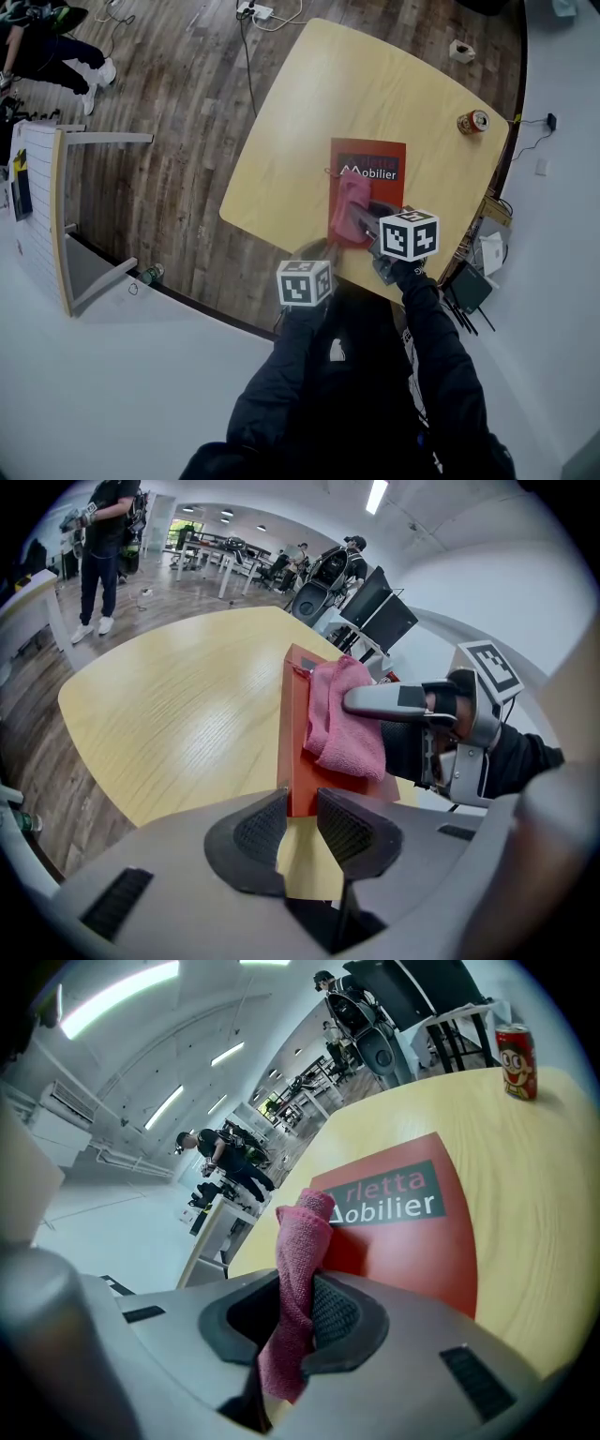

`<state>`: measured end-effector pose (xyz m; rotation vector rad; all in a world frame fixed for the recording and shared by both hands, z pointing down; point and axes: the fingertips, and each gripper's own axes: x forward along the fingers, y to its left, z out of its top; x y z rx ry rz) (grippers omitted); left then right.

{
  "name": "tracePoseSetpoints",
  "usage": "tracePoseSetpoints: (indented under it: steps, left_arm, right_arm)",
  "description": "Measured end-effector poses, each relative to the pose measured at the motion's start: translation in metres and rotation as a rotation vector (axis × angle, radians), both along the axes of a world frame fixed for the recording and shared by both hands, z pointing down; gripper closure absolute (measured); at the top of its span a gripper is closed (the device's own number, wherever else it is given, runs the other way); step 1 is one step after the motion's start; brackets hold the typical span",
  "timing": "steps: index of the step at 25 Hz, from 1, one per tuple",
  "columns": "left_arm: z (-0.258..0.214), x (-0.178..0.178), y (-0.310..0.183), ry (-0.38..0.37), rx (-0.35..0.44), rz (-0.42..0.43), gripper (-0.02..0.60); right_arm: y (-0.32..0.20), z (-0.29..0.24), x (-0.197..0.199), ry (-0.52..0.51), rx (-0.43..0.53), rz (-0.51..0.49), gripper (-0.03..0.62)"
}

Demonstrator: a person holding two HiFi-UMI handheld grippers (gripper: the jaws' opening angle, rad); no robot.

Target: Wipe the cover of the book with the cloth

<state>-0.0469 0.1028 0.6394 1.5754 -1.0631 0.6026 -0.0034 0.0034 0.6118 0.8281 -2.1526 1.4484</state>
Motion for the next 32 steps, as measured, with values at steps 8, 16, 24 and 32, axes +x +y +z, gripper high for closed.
tracePoseSetpoints:
  steps: [8, 16, 24, 32]
  left_arm:
    - [0.0, 0.001, 0.0, -0.004, -0.002, -0.001, 0.462]
    - [0.001, 0.001, 0.0, -0.008, -0.002, 0.004, 0.462]
    - [0.0, 0.001, 0.0, -0.012, -0.001, 0.007, 0.462]
    - [0.001, 0.001, 0.0, -0.015, 0.0, 0.01, 0.462]
  right_arm:
    - [-0.002, 0.004, 0.021, 0.014, -0.004, 0.033, 0.514]
    - [-0.001, 0.004, 0.043, 0.031, -0.001, 0.056, 0.514]
    - [-0.003, 0.005, 0.067, 0.042, 0.0, 0.086, 0.514]
    - [-0.002, 0.005, 0.087, 0.056, 0.003, 0.106, 0.514]
